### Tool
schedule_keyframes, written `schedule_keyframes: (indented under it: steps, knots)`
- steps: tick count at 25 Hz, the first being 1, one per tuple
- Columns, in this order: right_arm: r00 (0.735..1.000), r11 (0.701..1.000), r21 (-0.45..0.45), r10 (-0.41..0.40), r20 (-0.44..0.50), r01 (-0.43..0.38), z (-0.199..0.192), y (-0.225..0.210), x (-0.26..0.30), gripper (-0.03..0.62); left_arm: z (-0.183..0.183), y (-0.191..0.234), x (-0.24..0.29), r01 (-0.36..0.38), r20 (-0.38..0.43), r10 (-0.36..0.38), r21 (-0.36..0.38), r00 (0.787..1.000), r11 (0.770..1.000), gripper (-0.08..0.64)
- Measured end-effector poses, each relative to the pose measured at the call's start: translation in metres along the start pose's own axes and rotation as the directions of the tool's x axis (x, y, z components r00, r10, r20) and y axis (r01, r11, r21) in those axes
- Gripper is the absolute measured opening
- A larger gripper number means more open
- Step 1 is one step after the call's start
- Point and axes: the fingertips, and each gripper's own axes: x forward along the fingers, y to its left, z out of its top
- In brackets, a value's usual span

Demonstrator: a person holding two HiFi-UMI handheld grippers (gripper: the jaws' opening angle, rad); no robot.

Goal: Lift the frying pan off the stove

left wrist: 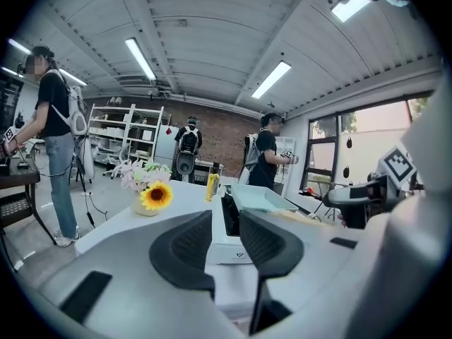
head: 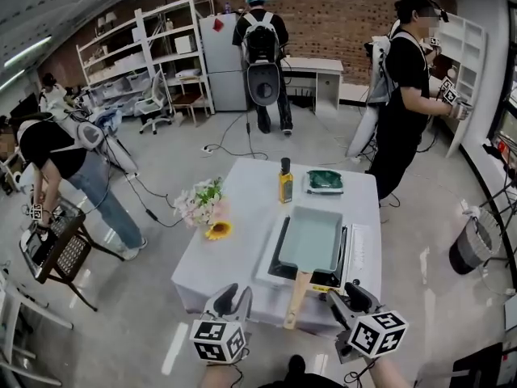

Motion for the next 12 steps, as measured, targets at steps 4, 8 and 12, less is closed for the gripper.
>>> schedule_keyframes:
  steps: [4,8,12]
  knots:
    - [1.000,1.000,0.028,0.003,0.005,-0.003,0.002,-0.008,0.006,0.207,0.005,-0.005,0.017,0.010,-0.014,-0.010,0.013,1.000,1.000,0.120]
    - [1.000,0.999,0.039,0.000,0.011,0.000,0.005,-0.012,0.011,0.206,0.013,-0.007,0.032,0.035,-0.022,-0.034,0.025,0.999,0.999,0.120]
    - [0.999,0.998,0.028,-0.048,0.026,0.048,0.003,-0.014,0.013,0.206,0.015,-0.006,0.048,0.091,-0.039,-0.089,0.038,0.995,0.995,0.120]
